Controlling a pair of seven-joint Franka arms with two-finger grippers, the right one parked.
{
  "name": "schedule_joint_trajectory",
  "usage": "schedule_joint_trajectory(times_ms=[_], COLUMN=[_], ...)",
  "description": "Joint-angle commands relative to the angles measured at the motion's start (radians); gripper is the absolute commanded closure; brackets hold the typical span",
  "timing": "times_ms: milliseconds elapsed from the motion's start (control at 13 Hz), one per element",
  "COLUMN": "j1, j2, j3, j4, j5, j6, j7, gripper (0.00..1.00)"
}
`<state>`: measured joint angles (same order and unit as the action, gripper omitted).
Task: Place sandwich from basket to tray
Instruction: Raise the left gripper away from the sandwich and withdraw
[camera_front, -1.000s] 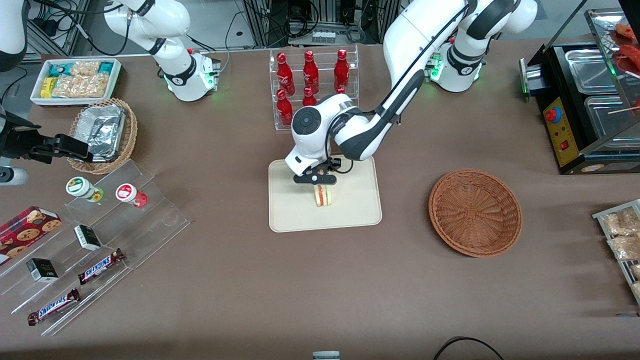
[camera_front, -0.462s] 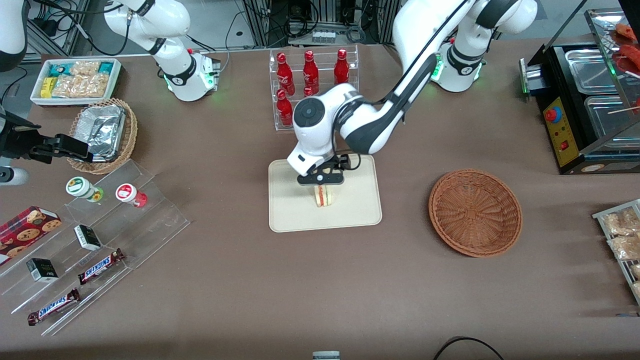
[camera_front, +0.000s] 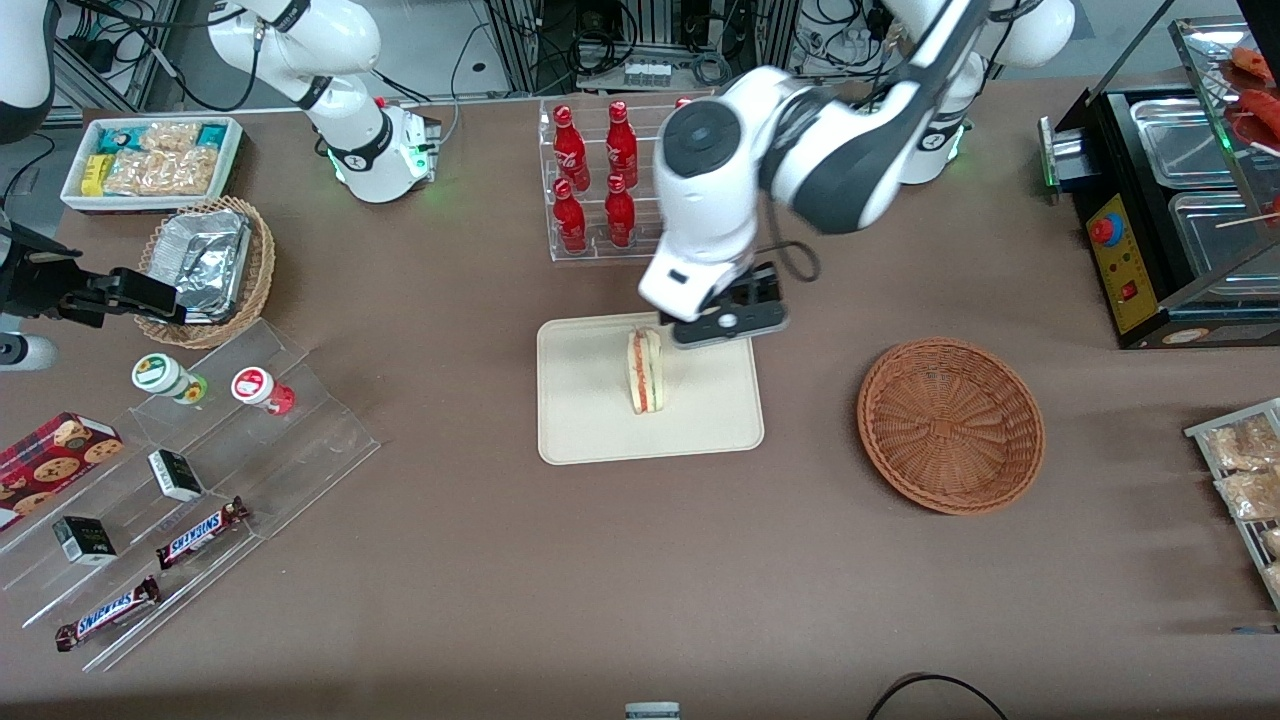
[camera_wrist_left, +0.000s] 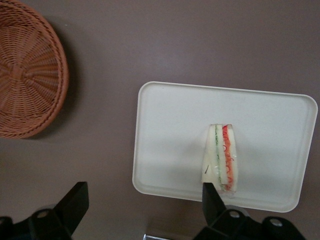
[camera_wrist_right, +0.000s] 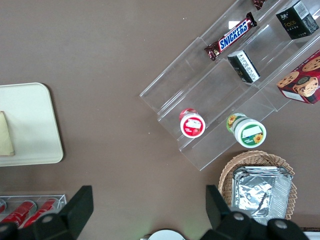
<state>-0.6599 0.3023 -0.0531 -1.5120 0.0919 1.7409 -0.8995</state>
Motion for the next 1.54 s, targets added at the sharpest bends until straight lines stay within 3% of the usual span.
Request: schedule_joint_trajectory(times_ms=[0,846,923,1231,1462], j1=[-0.007,-0.003,0.056,0.337,0.625], j2=[-0.118,-0.291,-0.292,-0.307,-0.287], j3=[0.119,0.452,0.450,0.259,-0.063], j4=[-0.037,-0.039,-0.039,-0.039,-0.034], j5=[-0.069,-0.072,-0.073,-0.084,-0.072], j6=[-0.111,-0.265,-0.271,-0.281,-0.256], j7=[0.126,0.689,0.732,0.867,0.855], gripper=[0.00,0.00,0.00,0.00,0.00])
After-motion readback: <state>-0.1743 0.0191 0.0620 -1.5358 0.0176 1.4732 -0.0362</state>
